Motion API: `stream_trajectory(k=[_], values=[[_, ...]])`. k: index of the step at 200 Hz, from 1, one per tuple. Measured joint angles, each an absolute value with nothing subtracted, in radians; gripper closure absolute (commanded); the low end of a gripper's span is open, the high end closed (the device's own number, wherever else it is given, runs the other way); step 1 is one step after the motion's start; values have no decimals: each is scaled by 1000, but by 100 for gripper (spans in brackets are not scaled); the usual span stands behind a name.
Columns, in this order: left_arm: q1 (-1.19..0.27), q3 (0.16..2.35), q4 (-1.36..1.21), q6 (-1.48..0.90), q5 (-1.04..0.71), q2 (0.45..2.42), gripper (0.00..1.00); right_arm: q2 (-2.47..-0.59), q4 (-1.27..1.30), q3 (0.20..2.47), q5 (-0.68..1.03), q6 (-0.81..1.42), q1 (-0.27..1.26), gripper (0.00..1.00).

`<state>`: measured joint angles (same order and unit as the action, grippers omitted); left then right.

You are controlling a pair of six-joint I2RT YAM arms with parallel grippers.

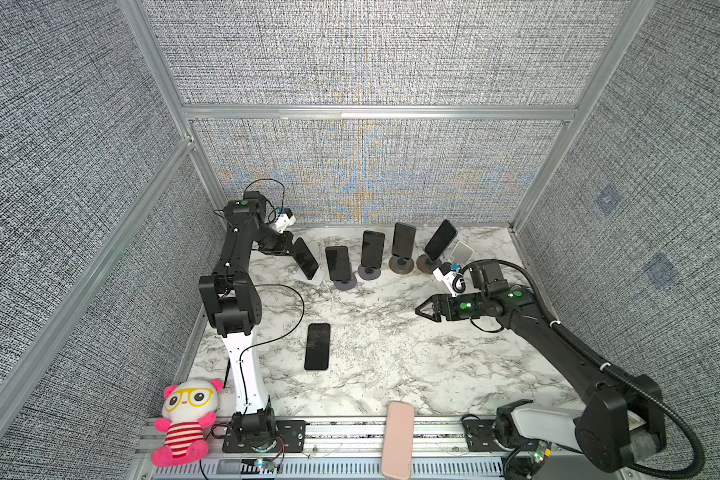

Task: Remove the phone from the phone stand
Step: 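Move the left gripper to the black phone on the white stand, then close the left gripper on the black phone and lift it off the stand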

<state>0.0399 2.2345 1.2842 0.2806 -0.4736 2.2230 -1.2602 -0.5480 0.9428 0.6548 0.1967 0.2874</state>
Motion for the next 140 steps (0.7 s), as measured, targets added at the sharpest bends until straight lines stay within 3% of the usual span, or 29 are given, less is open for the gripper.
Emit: stream_trajectory(k=[33,140], values=[[41,2236,1282,280,-474,2229,100,-1263,-548,943,659,197,287,11],[40,2270,1287,253,-455,2194,100,-1271,-548,943,659,196,287,11]])
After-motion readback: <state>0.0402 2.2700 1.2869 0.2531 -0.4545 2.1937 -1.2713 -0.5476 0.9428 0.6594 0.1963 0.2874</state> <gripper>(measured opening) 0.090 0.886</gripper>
